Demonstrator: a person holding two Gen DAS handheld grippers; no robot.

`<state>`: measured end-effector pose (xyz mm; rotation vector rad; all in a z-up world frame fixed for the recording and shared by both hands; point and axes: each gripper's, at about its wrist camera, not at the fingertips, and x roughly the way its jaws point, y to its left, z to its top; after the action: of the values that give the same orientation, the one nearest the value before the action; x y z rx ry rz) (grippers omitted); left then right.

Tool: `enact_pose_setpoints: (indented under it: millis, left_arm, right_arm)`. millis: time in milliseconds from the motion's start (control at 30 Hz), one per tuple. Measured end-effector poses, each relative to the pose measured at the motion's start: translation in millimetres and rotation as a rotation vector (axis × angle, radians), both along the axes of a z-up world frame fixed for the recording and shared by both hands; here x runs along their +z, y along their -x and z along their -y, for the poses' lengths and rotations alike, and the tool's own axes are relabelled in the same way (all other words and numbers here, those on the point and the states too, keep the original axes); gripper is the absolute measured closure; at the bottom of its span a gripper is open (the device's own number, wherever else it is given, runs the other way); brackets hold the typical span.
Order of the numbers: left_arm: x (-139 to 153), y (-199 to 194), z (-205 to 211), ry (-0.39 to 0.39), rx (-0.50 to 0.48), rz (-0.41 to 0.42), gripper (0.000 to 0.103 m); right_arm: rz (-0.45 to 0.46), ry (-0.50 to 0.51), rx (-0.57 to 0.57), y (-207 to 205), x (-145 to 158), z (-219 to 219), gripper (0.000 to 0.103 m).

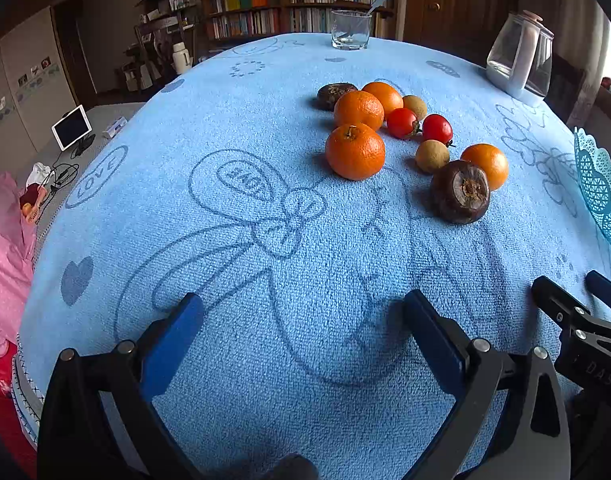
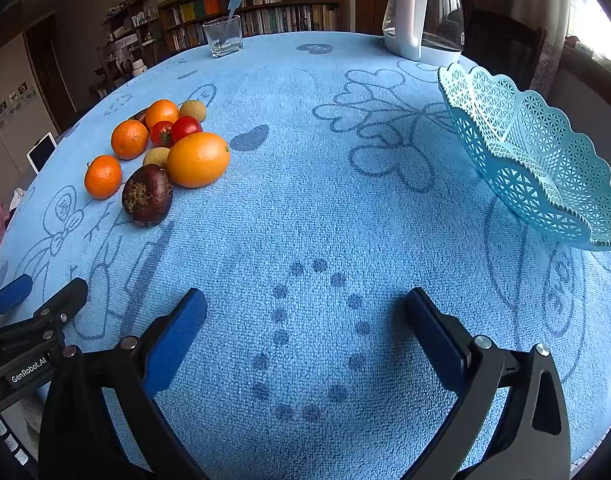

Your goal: Organize fruits

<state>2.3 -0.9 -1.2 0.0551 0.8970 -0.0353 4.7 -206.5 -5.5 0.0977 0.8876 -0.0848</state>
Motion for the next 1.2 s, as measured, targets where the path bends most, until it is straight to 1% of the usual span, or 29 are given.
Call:
enact_pose_setpoints:
  millis: [233, 1200]
  left_arm:
    - [1.3, 0.7, -0.4, -0.003, 0.001, 0.0, 0.005]
    - [1.0, 2.2, -1.6, 0.001, 0.004, -0.008, 0.005]
  right_arm:
    - [0.004, -0.009, 0.001, -1.0, 0.7, -0.1, 0.002]
    - [-0.002, 0.004, 0.001, -1.3, -0.5, 0.3, 0.002]
